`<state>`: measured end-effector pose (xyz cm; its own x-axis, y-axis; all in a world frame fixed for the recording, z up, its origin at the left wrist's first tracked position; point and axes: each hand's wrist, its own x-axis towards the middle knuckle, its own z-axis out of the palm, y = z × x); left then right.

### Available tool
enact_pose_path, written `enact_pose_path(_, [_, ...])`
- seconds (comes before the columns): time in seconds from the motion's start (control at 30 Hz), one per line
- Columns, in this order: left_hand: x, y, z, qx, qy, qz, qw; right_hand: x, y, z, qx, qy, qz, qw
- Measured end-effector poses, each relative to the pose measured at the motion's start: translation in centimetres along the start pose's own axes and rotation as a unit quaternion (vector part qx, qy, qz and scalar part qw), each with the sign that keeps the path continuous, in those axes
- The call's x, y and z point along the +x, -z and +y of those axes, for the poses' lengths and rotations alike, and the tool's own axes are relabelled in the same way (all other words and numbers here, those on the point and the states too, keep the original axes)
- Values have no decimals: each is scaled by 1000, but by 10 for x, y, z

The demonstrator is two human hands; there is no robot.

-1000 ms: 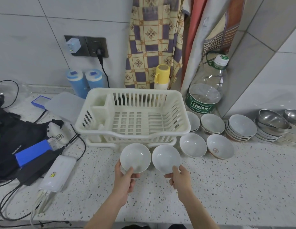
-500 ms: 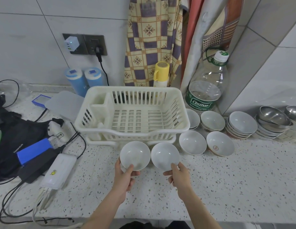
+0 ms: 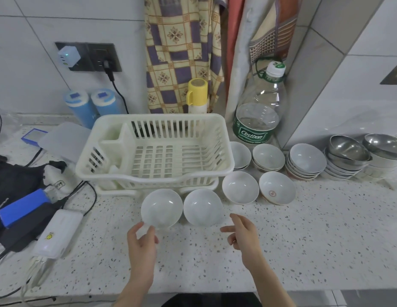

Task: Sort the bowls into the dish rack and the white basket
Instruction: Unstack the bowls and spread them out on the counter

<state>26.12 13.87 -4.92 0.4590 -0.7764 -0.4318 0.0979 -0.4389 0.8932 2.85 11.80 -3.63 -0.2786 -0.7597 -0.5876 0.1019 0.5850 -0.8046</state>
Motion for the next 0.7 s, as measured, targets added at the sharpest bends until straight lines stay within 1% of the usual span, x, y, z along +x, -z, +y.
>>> enact_pose_path(0.17, [-22, -59, 18, -31, -4, -45, 999, 4, 44, -20, -28, 47, -10, 998])
enact_pose_path(0.23, [-31, -84, 26, -47, 12, -75, 996, 9, 62, -32, -29, 59, -10, 998])
enact_pose_path(0.33, [-41, -127, 41, -32, 66, -157, 985, 23, 91, -50, -13, 76, 13, 997])
enact_pose_path(0.4, [-44, -158, 52, 5, 79, -211, 974, 36, 110, -63, -10, 88, 36, 995])
enact_pose_path(0.43, [-44, -174, 57, 17, 78, -225, 971, 43, 119, -70, -13, 93, 48, 994])
enact_pose_path(0.53, [-39, -222, 71, 20, 82, -216, 973, 70, 141, -92, -33, 95, 71, 992])
enact_pose_path(0.7, [-14, -283, 82, -43, 122, -138, 982, 113, 154, -115, -123, 70, 52, 989])
